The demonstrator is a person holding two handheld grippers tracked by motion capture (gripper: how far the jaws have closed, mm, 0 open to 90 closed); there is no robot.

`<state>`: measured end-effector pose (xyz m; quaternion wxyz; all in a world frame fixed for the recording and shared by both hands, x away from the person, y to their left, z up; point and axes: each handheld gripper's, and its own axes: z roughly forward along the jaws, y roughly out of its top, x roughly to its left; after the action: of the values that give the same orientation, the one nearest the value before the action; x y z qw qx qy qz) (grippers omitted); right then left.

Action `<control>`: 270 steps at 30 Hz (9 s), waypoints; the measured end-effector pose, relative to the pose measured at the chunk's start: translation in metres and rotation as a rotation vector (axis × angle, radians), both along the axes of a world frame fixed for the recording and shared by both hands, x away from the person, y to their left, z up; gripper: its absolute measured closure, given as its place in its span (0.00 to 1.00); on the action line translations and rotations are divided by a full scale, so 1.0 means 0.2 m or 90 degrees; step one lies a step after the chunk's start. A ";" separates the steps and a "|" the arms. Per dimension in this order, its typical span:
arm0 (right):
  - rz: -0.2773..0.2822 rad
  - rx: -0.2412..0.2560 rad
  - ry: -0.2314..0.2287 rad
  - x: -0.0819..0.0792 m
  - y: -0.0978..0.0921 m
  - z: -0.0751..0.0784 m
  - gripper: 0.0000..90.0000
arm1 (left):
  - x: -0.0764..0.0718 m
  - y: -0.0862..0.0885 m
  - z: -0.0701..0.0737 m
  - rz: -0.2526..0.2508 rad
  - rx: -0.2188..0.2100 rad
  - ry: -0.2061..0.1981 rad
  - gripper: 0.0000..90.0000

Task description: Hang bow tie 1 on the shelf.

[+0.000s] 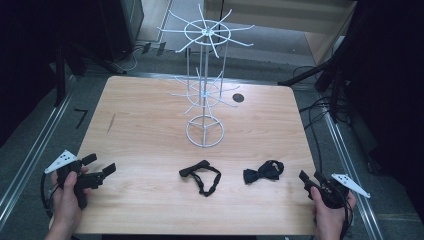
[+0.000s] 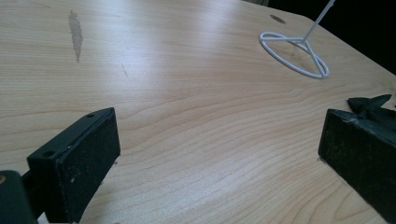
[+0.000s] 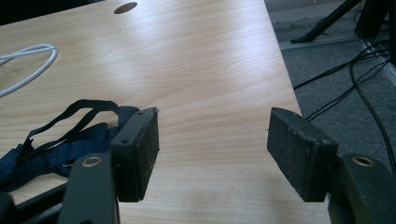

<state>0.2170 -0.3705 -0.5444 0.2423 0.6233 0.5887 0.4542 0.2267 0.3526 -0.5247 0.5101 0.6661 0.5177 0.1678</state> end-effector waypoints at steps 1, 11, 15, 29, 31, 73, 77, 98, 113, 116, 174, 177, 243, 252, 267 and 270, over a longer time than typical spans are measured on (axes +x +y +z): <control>0.001 -0.001 -0.002 0.00 0.00 0.00 0.39 | 0.00 0.00 0.00 0.001 0.000 0.001 0.00; 0.025 -0.042 -0.012 0.03 0.12 0.03 0.48 | 0.00 0.00 0.00 0.003 0.004 0.003 0.00; 0.042 -0.063 -0.010 0.05 0.18 0.03 0.48 | 0.00 0.00 0.00 0.005 0.005 0.004 0.00; 0.067 -0.065 0.016 0.10 0.25 0.01 0.49 | 0.00 -0.01 0.00 0.029 0.028 0.005 0.00; 0.072 -0.066 0.020 0.11 0.26 0.00 0.51 | 0.00 -0.01 0.00 0.032 0.030 0.004 0.00; 0.121 -0.131 0.020 0.10 0.38 0.05 0.97 | 0.00 -0.04 0.01 0.077 0.090 0.014 0.00; 0.127 -0.128 -0.002 0.09 0.41 0.09 0.97 | 0.00 -0.04 0.01 0.078 0.090 0.011 0.00; 0.196 -0.156 -0.096 0.09 0.57 0.40 0.97 | -0.01 -0.04 0.01 0.072 0.083 0.014 0.00; 0.252 -0.172 -0.095 0.16 0.69 0.51 0.97 | -0.01 -0.04 0.01 0.070 0.081 0.013 0.00; 0.260 -0.177 -0.089 0.17 0.70 0.53 0.97 | -0.01 -0.04 0.01 0.070 0.081 0.013 0.00; 0.314 -0.218 -0.112 0.37 0.90 0.83 0.97 | -0.01 -0.03 0.01 0.068 0.071 0.013 0.00; 0.312 -0.217 -0.117 0.37 0.91 0.84 0.97 | -0.01 -0.03 0.01 0.068 0.070 0.014 0.00; 0.303 -0.193 -0.097 0.65 1.03 0.87 0.96 | -0.01 -0.03 0.01 0.065 0.068 0.014 0.00; 0.311 -0.177 -0.089 0.70 1.07 0.81 0.94 | -0.01 -0.03 0.01 0.065 0.067 0.013 0.00; 0.302 -0.160 -0.043 0.67 1.00 0.68 0.60 | -0.01 -0.03 0.01 0.065 0.068 0.011 0.00; 0.305 -0.176 -0.031 0.64 0.98 0.67 0.56 | -0.01 -0.03 0.01 0.065 0.068 0.011 0.00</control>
<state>0.3452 -0.1750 -0.4111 0.2250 0.4160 0.7698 0.4287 0.2247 0.3474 -0.5233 0.4598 0.6664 0.5459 0.2157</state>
